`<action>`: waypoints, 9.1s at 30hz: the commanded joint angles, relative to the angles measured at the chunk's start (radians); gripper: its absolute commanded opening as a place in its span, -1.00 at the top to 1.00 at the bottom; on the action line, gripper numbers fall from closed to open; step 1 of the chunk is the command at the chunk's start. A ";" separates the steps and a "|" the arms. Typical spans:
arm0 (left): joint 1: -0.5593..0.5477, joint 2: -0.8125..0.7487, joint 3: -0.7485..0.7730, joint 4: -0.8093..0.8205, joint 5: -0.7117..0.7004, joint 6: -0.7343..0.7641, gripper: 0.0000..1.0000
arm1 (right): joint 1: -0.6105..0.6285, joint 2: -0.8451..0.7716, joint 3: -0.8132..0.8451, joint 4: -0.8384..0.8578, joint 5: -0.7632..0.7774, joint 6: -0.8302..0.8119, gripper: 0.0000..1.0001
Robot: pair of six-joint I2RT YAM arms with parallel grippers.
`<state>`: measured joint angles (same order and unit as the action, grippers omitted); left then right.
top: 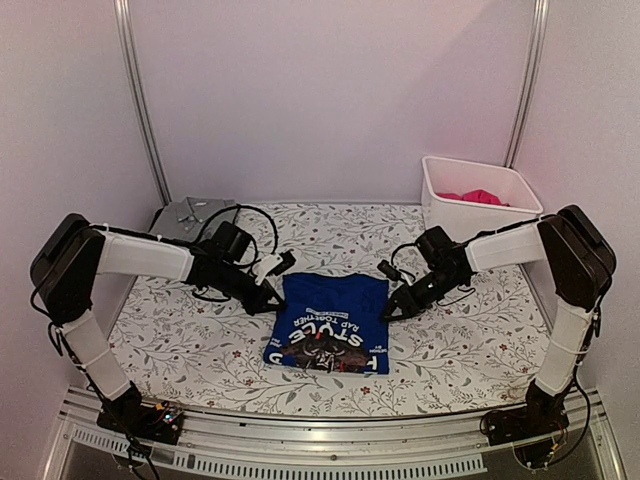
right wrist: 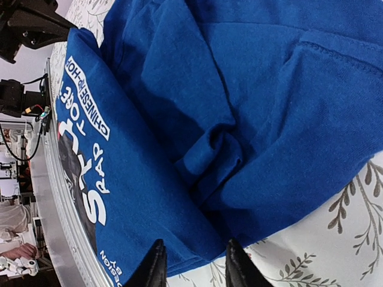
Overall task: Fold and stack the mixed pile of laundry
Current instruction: Adjust the square-folded T-shirt at the center of the board, then smooth out the square-folded T-shirt at the center of the board, then pick up the square-folded T-shirt from the center of the board, then pass from the left arm to the right
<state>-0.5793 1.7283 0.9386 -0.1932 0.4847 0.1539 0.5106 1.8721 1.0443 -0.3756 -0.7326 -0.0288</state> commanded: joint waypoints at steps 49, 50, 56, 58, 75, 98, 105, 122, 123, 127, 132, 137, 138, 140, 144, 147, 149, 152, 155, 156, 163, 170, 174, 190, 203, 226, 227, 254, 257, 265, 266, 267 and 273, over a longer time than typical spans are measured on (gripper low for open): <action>0.068 0.122 0.337 -0.134 -0.140 0.027 1.00 | -0.088 -0.020 0.281 -0.066 0.165 0.057 1.00; 0.071 0.139 0.352 -0.132 -0.149 0.025 1.00 | -0.091 -0.001 0.289 -0.063 0.172 0.055 1.00; 0.080 0.254 0.431 -0.131 -0.177 0.017 1.00 | -0.109 0.093 0.336 -0.034 0.191 0.063 1.00; 0.081 0.276 0.445 -0.130 -0.188 0.012 1.00 | -0.114 0.115 0.353 -0.030 0.199 0.064 1.00; 0.093 0.326 0.483 -0.104 -0.224 -0.003 1.00 | -0.133 0.195 0.445 -0.009 0.197 0.074 1.00; 0.174 0.381 0.554 -0.032 -0.228 -0.148 -0.35 | -0.135 0.313 0.610 -0.042 0.261 0.144 -0.09; 0.176 0.128 0.548 -0.030 -0.217 -0.167 -0.99 | -0.148 0.121 0.708 -0.071 0.293 0.157 -0.56; 0.102 0.038 0.305 0.256 0.122 -0.635 -0.99 | -0.141 0.177 0.599 0.125 -0.302 0.420 -0.98; 0.102 0.055 0.273 0.344 0.186 -0.686 -0.99 | -0.133 0.186 0.567 0.168 -0.332 0.446 -0.98; 0.069 0.202 0.304 0.488 0.320 -0.847 -0.99 | -0.106 0.244 0.493 0.307 -0.409 0.603 -0.98; 0.036 0.369 0.384 0.525 0.347 -0.932 -0.99 | -0.066 0.353 0.487 0.364 -0.438 0.668 -0.98; 0.068 0.501 0.446 0.547 0.324 -1.004 -0.99 | -0.080 0.471 0.517 0.443 -0.421 0.735 -0.98; 0.077 0.520 0.449 0.550 0.320 -1.007 -0.99 | -0.087 0.489 0.519 0.443 -0.407 0.731 -0.98; 0.105 0.550 0.453 0.533 0.303 -0.996 -0.99 | -0.110 0.530 0.509 0.440 -0.380 0.718 -0.98; 0.159 0.558 0.438 0.496 0.285 -0.963 -0.99 | -0.146 0.542 0.495 0.414 -0.348 0.679 -0.98; 0.178 0.478 0.409 0.483 0.298 -0.910 -0.99 | -0.144 0.462 0.498 0.429 -0.391 0.685 -0.98; 0.175 0.403 0.402 0.424 0.314 -0.856 -0.99 | -0.139 0.362 0.490 0.399 -0.415 0.690 -0.98; 0.145 0.268 0.335 0.379 0.361 -0.813 -0.99 | -0.130 0.245 0.391 0.396 -0.448 0.674 -0.98; 0.082 0.154 0.219 0.402 0.404 -0.826 -0.99 | -0.102 0.127 0.230 0.447 -0.503 0.728 -0.98; 0.057 0.123 0.185 0.413 0.411 -0.832 -0.99 | -0.079 0.094 0.195 0.439 -0.512 0.729 -0.98; -0.101 0.117 0.035 0.593 0.401 -0.967 -0.99 | 0.006 0.122 0.166 0.363 -0.553 0.666 -0.98; -0.097 0.244 -0.051 0.745 0.340 -1.069 -0.99 | 0.019 0.303 0.125 0.450 -0.536 0.721 -0.98; -0.050 0.303 -0.178 0.888 0.305 -1.173 -1.00 | -0.030 0.364 0.035 0.432 -0.511 0.676 -0.98; -0.093 -0.129 0.004 0.210 -0.120 -0.535 -0.99 | -0.166 -0.062 -0.084 0.270 -0.391 0.552 -0.98; -0.394 0.281 0.517 0.044 -0.335 0.107 -0.55 | -0.286 -0.116 -0.078 0.200 -0.286 0.547 -0.93; -0.487 0.583 0.669 0.054 -0.371 0.146 0.80 | -0.290 -0.066 -0.110 0.158 -0.242 0.564 -0.92; -0.484 0.563 0.659 0.064 -0.354 0.133 0.85 | -0.290 -0.062 -0.119 0.169 -0.242 0.576 -0.92; -0.444 0.349 0.536 0.169 -0.184 -0.005 1.00 | -0.122 0.222 -0.078 0.745 -0.335 1.144 -0.57; -0.445 0.332 0.522 0.176 -0.176 -0.003 1.00 | -0.116 0.270 -0.061 0.789 -0.335 1.183 -0.42; -0.449 0.304 0.464 0.219 -0.152 -0.011 1.00 | -0.116 0.366 -0.051 0.898 -0.329 1.280 -0.01; -0.450 0.301 0.457 0.222 -0.151 -0.010 1.00 | -0.117 0.377 -0.048 0.912 -0.329 1.290 0.11; -0.451 0.299 0.453 0.224 -0.150 -0.011 1.00 | -0.116 0.389 -0.043 0.919 -0.329 1.301 0.22; -0.453 0.283 0.440 0.223 -0.158 0.002 1.00 | -0.115 0.409 -0.016 0.919 -0.330 1.309 0.99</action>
<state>-1.0336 2.0705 1.3914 -0.0025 0.3073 0.1524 0.3851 2.2147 1.0298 0.5880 -1.1019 1.2575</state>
